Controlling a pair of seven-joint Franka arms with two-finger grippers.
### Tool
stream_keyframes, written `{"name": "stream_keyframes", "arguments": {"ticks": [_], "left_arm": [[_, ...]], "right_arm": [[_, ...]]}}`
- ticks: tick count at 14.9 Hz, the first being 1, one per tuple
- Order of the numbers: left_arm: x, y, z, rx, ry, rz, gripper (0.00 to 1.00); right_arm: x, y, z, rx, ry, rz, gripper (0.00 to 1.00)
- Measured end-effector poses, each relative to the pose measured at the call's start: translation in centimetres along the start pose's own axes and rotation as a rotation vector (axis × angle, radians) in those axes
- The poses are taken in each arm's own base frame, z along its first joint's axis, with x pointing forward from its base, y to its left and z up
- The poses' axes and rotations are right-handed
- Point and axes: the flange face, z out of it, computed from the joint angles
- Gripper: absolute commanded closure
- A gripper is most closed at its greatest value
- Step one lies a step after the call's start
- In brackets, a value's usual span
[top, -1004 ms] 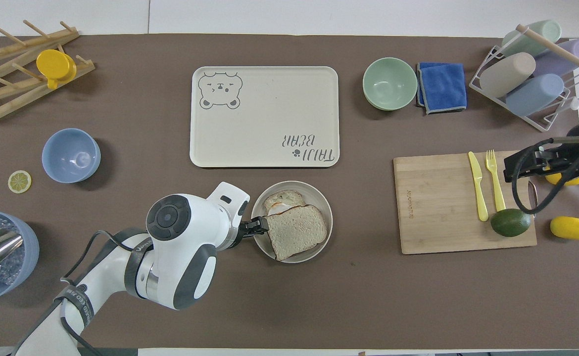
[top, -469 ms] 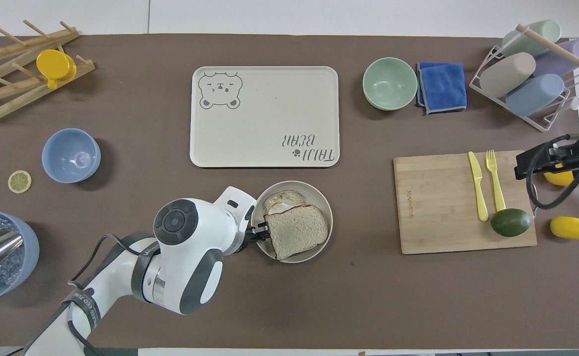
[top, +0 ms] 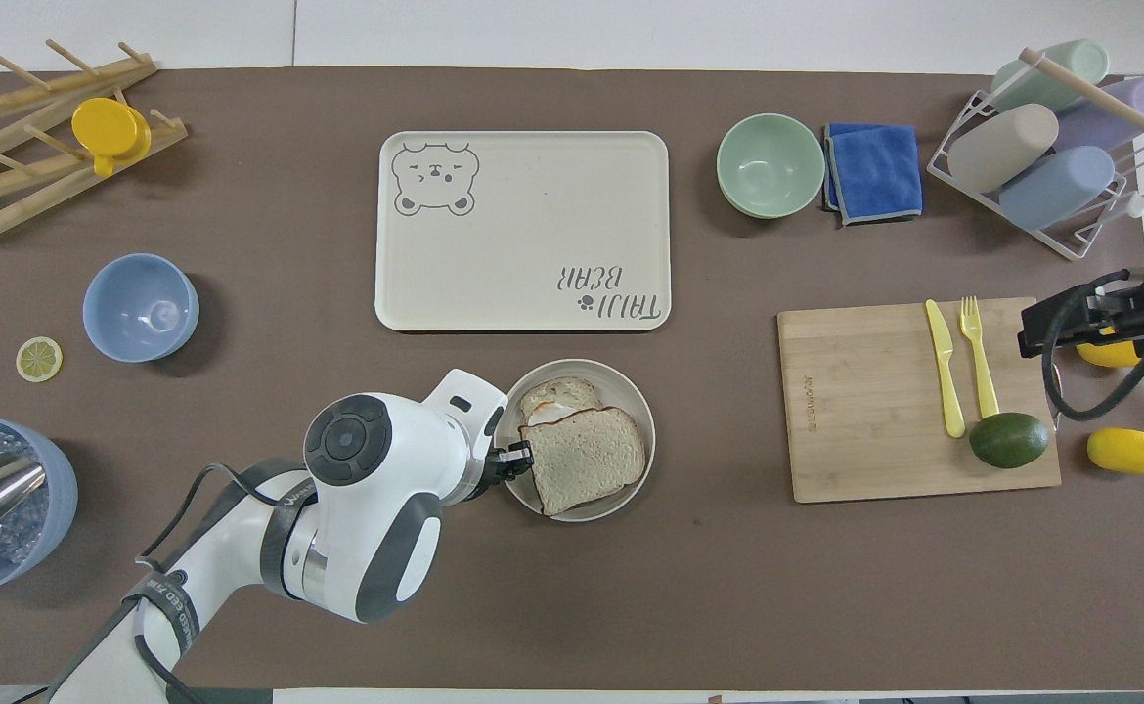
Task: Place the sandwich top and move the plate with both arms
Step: 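Grip the rim of the grey plate with the left gripper, then slide the grey plate onto the white bear tray with the left gripper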
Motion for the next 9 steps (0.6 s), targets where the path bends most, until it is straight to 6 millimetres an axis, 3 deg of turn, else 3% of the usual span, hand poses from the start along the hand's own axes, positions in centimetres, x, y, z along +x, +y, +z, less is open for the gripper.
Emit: {"name": "stream_keyframes", "arguments": {"ticks": [3, 9], "left_arm": [[0.00, 0.01, 0.00, -0.001, 0.000, 0.000, 1.00], [0.12, 0.12, -0.32, -0.012, 0.008, 0.005, 1.00]], "right_arm": [[0.00, 0.00, 0.00, 0.000, 0.000, 0.000, 0.00], [-0.01, 0.00, 0.00, 0.000, -0.001, 0.000, 0.00]]}}
